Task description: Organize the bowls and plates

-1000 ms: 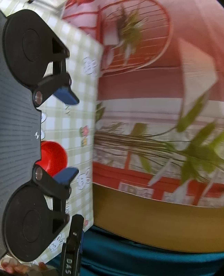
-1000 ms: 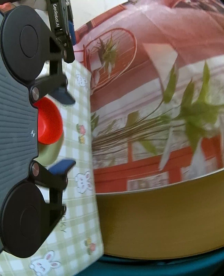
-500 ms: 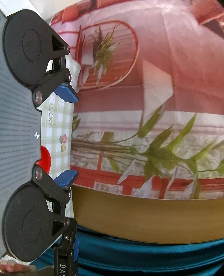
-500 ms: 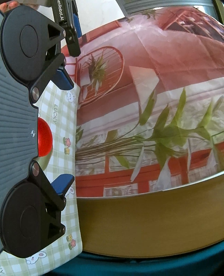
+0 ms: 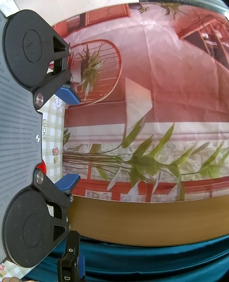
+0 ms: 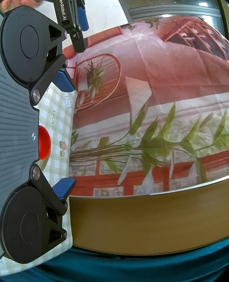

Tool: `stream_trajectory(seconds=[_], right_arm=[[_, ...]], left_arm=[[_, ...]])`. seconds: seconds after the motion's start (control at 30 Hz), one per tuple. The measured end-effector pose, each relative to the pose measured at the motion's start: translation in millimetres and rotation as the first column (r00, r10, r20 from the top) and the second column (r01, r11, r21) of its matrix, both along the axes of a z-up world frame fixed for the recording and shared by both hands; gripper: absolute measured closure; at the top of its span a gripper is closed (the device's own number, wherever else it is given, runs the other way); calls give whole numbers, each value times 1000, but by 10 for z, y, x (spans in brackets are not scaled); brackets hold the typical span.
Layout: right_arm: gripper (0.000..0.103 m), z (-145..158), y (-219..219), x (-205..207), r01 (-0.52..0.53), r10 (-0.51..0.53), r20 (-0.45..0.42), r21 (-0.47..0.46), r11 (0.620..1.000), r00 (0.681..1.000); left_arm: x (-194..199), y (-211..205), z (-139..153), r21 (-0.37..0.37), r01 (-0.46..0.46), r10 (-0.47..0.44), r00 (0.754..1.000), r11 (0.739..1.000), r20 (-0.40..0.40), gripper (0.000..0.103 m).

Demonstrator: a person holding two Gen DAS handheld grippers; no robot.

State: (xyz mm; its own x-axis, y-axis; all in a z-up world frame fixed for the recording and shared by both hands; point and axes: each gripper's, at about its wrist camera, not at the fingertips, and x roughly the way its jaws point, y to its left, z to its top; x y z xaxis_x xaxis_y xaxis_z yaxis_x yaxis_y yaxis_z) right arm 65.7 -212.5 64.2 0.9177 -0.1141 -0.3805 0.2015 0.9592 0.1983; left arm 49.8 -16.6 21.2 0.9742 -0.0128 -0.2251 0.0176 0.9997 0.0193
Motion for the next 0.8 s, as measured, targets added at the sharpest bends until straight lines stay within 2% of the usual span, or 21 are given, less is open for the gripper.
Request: stream_trajectory(seconds=[0.23, 0.8], right_arm=[[0, 100, 67, -221, 14, -14, 12, -11, 1000, 1000], [0, 164, 182, -473, 27, -26, 21, -62, 998, 999]], left_arm=[[-222, -33, 100, 9, -39, 38, 999, 999, 31, 16], [-476, -74, 148, 17, -37, 36, 998, 999, 44, 16]])
